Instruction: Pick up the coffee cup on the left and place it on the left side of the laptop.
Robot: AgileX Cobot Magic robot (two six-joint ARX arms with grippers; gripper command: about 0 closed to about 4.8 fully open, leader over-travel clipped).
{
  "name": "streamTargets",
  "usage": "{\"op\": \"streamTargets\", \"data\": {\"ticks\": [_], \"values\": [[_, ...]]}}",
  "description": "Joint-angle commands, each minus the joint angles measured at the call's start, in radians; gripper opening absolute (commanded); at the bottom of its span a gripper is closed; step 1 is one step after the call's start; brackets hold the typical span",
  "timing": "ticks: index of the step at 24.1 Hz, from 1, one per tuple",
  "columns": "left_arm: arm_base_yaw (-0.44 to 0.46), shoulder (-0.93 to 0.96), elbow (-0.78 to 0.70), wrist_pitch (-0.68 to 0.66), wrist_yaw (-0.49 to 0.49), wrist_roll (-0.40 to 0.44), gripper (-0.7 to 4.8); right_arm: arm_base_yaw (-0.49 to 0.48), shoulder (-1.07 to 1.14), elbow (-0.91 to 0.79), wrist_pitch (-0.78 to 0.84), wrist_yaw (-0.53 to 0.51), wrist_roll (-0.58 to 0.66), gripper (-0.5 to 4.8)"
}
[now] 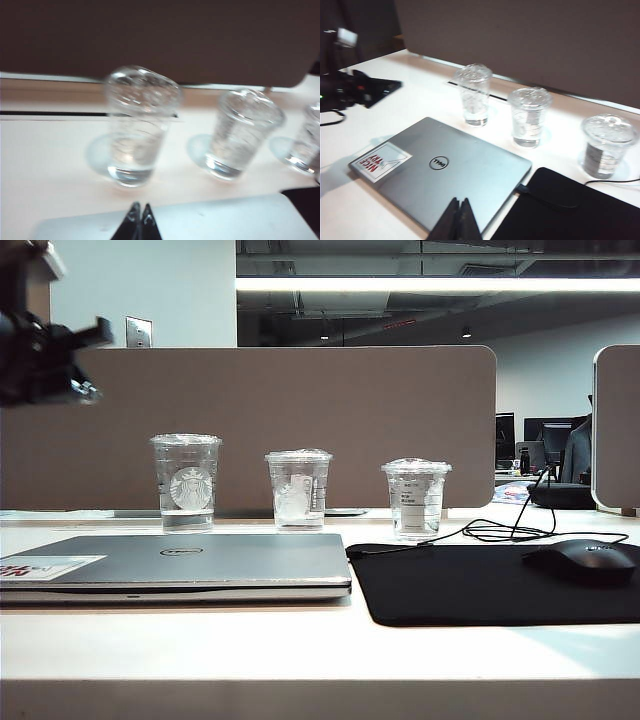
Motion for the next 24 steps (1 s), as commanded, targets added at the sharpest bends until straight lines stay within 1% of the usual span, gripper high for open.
{"op": "streamTargets", "data": {"ticks": [1, 4, 5, 6, 8, 9, 13, 18, 20, 24], "values": [[-0.041, 0.080, 0.018, 0.069, -0.013, -0.004, -0.06, 0.000, 0.010, 0.005, 0.021, 0.002, 0.004, -0.03], [-0.076, 0.143, 0.050, 0.067, -0.061, -0.002, 0.00, -0.002, 0.013, 0.005, 0.025, 0.003, 0.004, -0.03], [-0.082, 0.161, 0.060, 0.068, -0.079, -0.002, 0.24, -0.002, 0.013, 0.005, 0.025, 0.003, 0.004, -0.03], [-0.085, 0.178, 0.071, 0.068, -0.087, -0.004, 0.72, -0.002, 0.014, 0.005, 0.025, 0.003, 0.004, -0.03], [-0.087, 0.219, 0.103, 0.066, -0.089, -0.011, 2.67, 0.000, 0.014, 0.005, 0.024, 0.002, 0.004, -0.03], [-0.090, 0.258, 0.134, 0.067, -0.095, -0.031, 4.79, -0.001, 0.014, 0.005, 0.024, 0.002, 0.004, -0.03], [-0.090, 0.335, 0.192, 0.068, -0.129, -0.071, 4.79, 0.000, 0.014, 0.005, 0.023, 0.001, 0.004, -0.03], [-0.092, 0.425, 0.257, 0.103, -0.174, -0.072, 4.79, 0.000, 0.014, 0.005, -0.015, -0.004, 0.004, -0.03], [-0.092, 0.468, 0.298, 0.113, -0.177, -0.072, 4.79, 0.000, 0.014, 0.005, -0.037, -0.027, 0.004, -0.03], [-0.092, 0.534, 0.374, 0.112, -0.178, -0.072, 4.79, 0.000, 0.014, 0.005, -0.064, -0.037, 0.004, -0.03]]}}
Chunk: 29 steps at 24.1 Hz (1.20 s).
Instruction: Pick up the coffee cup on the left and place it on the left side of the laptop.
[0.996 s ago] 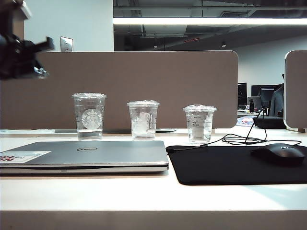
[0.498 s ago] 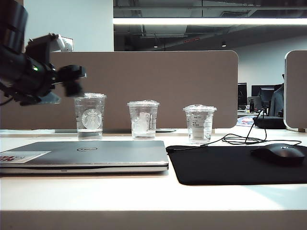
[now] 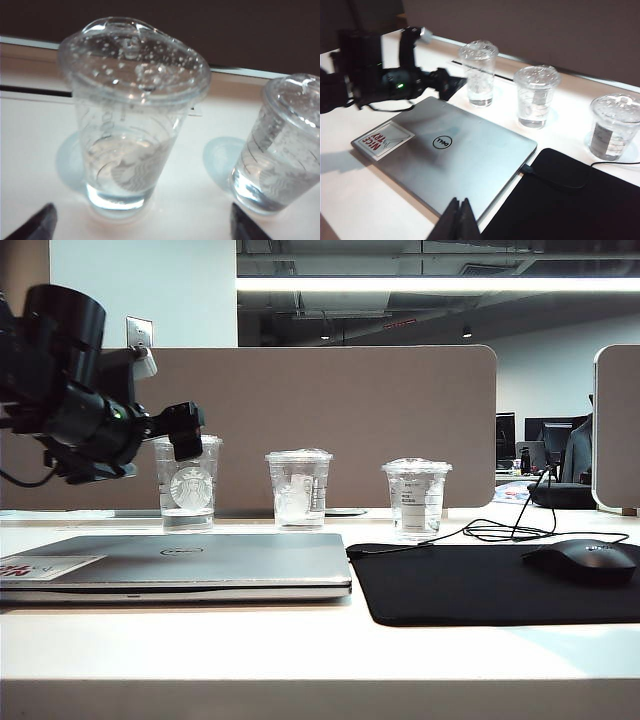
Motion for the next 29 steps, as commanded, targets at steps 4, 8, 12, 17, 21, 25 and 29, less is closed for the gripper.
{"op": "streamTargets", "data": {"ticks": [4, 8, 12, 17, 21, 25, 29], "values": [[-0.001, 0.085, 0.098, 0.013, -0.043, 0.000, 4.79, 0.001, -0.002, 0.005, -0.006, -0.009, 0.004, -0.03], [-0.001, 0.126, 0.133, 0.013, -0.044, 0.000, 4.79, 0.001, -0.002, 0.005, -0.006, -0.009, 0.004, -0.03], [0.000, 0.172, 0.175, 0.014, -0.045, 0.000, 4.79, 0.001, -0.002, 0.005, 0.001, -0.013, 0.007, -0.03], [0.000, 0.229, 0.230, 0.022, -0.048, -0.022, 4.79, 0.000, -0.002, 0.005, 0.022, -0.035, 0.006, -0.03], [0.000, 0.283, 0.272, 0.036, -0.105, -0.025, 4.79, 0.000, -0.003, 0.005, 0.031, -0.035, 0.006, -0.03], [0.001, 0.342, 0.336, 0.043, -0.110, -0.026, 4.79, 0.000, -0.003, 0.005, 0.031, -0.039, 0.006, -0.03], [0.001, 0.368, 0.374, 0.042, -0.109, -0.026, 4.79, 0.000, -0.003, 0.005, 0.031, -0.039, 0.006, -0.03]]}}
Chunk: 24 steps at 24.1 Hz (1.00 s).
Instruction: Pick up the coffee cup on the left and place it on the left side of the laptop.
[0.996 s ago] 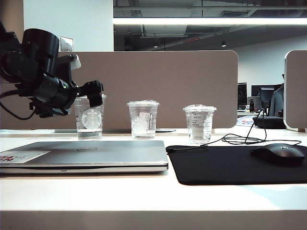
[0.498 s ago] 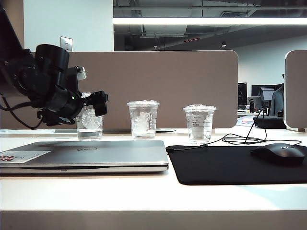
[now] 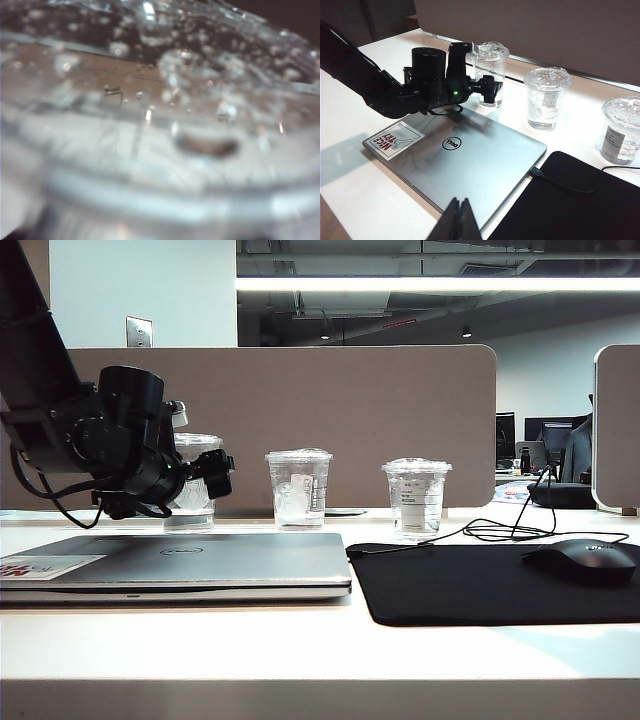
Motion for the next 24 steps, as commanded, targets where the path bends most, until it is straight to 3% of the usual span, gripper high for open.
{"op": "streamTargets", "data": {"ticks": [1, 17, 19, 24], "values": [[0.000, 0.016, 0.032, 0.016, 0.001, -0.002, 4.79, 0.001, -0.002, 0.005, 0.022, -0.003, 0.004, -0.03], [0.001, 0.097, 0.139, 0.002, 0.002, 0.010, 4.72, 0.001, -0.002, 0.005, 0.021, -0.003, 0.004, -0.03], [0.001, 0.097, 0.138, 0.002, 0.002, 0.019, 3.22, 0.001, -0.002, 0.005, 0.021, -0.002, 0.004, -0.03], [0.001, 0.096, 0.138, 0.003, 0.008, 0.051, 3.04, 0.000, -0.002, 0.005, 0.021, -0.003, 0.004, -0.03]]}}
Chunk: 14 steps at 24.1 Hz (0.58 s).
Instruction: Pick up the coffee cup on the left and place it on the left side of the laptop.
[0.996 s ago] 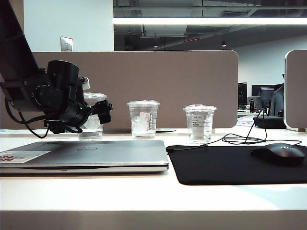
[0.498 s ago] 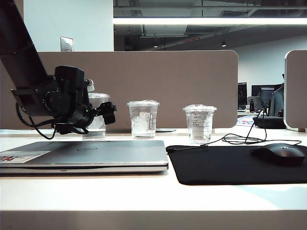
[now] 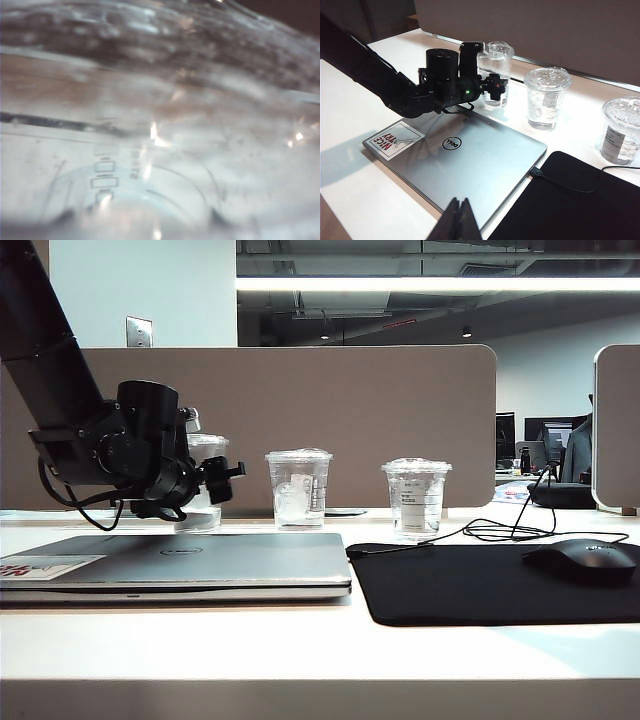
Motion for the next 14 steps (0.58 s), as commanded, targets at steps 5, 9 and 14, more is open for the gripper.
{"op": "streamTargets", "data": {"ticks": [5, 9, 14], "values": [[0.001, -0.002, 0.003, 0.013, 0.025, 0.024, 2.16, 0.000, -0.002, 0.005, 0.021, -0.003, 0.004, -0.03], [0.001, -0.002, 0.003, 0.013, 0.030, 0.024, 2.08, 0.000, -0.002, 0.005, 0.021, -0.003, 0.004, -0.03], [0.001, -0.008, 0.003, 0.014, 0.030, 0.031, 2.09, 0.000, -0.002, 0.005, 0.021, -0.003, 0.004, -0.03]]}}
